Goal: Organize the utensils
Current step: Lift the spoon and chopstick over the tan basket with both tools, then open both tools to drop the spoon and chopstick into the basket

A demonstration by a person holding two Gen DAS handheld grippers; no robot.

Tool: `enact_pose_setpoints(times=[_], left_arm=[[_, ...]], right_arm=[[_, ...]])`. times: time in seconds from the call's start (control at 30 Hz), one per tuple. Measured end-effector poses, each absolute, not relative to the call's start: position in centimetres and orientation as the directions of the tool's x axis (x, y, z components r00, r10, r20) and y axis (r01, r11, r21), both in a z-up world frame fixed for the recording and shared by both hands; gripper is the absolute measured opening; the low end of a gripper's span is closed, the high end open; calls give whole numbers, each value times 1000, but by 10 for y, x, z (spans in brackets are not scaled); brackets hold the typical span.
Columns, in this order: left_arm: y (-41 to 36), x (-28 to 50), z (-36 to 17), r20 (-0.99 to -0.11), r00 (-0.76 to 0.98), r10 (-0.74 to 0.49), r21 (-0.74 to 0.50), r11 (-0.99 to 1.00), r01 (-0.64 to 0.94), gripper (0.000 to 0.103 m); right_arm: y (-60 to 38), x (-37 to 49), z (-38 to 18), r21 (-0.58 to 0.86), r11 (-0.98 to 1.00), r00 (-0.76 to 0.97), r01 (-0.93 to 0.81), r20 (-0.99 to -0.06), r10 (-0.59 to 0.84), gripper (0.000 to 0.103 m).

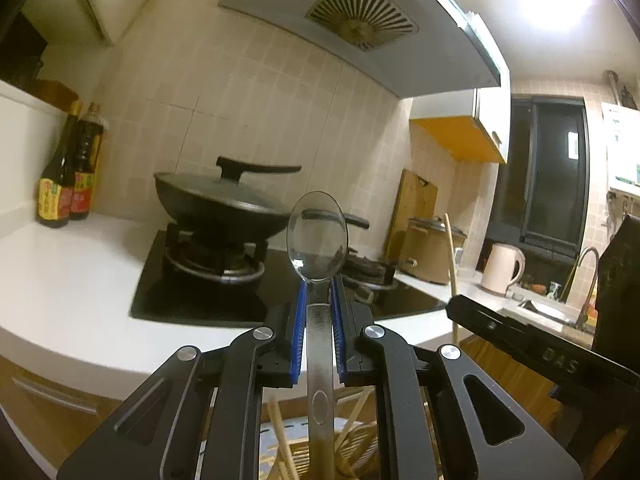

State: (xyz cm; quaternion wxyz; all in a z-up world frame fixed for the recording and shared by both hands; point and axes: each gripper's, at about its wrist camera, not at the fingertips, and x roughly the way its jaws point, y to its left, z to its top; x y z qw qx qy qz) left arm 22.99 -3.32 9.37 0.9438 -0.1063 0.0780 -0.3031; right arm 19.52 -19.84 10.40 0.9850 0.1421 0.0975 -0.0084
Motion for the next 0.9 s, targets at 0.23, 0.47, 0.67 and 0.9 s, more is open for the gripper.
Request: enact_pose_setpoints(times=[0.23,0.47,0.67,0.9], left_arm=[[-32,230,78,-80,802,-592,-236,793,562,11],[-18,209,74,-109,774,-623,-240,772,588,21],[1,174,79,-122,773,-623,-255,772,582,52],[14,123,78,-162,784,-600,-244,794,557,75]], right_arm=[[-192,197,80,264,959,985,99,-164,-57,3],[-191,167,72,261,964,975,49,-221,10,7],[-192,127,71,267,964,957,-10,-279,87,20],[-181,67,58,167,986,940,-22,-331,77,56]])
